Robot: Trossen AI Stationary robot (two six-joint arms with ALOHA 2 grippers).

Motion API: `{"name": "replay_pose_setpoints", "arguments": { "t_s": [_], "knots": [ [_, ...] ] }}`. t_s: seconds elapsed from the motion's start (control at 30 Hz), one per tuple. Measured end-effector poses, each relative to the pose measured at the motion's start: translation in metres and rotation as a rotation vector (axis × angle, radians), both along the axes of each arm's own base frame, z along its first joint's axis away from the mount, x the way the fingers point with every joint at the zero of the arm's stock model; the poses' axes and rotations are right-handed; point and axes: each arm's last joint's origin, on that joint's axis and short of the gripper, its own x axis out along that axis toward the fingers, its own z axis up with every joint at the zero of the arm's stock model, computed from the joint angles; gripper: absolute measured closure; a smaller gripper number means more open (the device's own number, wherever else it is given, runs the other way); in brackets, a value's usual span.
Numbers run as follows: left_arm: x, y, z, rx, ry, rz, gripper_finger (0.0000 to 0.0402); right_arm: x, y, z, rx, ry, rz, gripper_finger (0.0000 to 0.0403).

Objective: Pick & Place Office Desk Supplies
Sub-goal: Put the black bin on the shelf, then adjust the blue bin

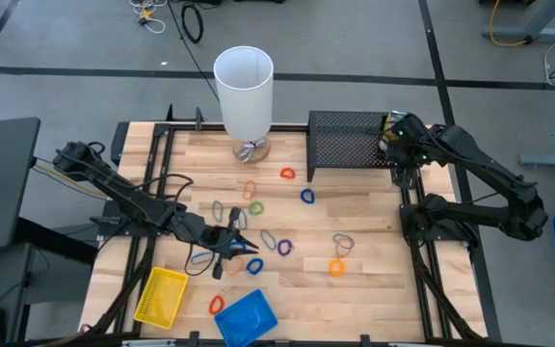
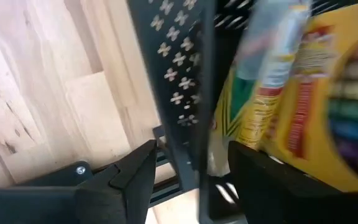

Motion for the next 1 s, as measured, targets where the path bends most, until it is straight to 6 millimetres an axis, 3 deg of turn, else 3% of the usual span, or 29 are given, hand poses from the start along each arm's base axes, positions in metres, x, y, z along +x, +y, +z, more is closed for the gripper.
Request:
{"name": "replay_pose_setpoints", "arguments": {
  "t_s": [0.2,0.53,0.83,1.0],
  "knots": [
    [0.0,0.0,0.0,-0.003,0.002,-0.015,0.0348,0.004,0.005,0.016,0.002,-0.066,0.03,0.0194],
    [0.0,0.0,0.0,-0.003,0.002,-0.015,0.0348,0.013,0.014,0.017,-0.006,-0.089,0.045,0.0194],
    [0.0,0.0,0.0,-0.003,0.002,-0.014,0.0348,0.045,0.041,0.022,0.06,-0.316,0.191,0.0195],
    [0.0,0.0,0.0,-0.002,0.0,0.003,0.0348,0.073,0.062,0.019,0.096,-0.371,0.302,0.0195]
  ]
}}
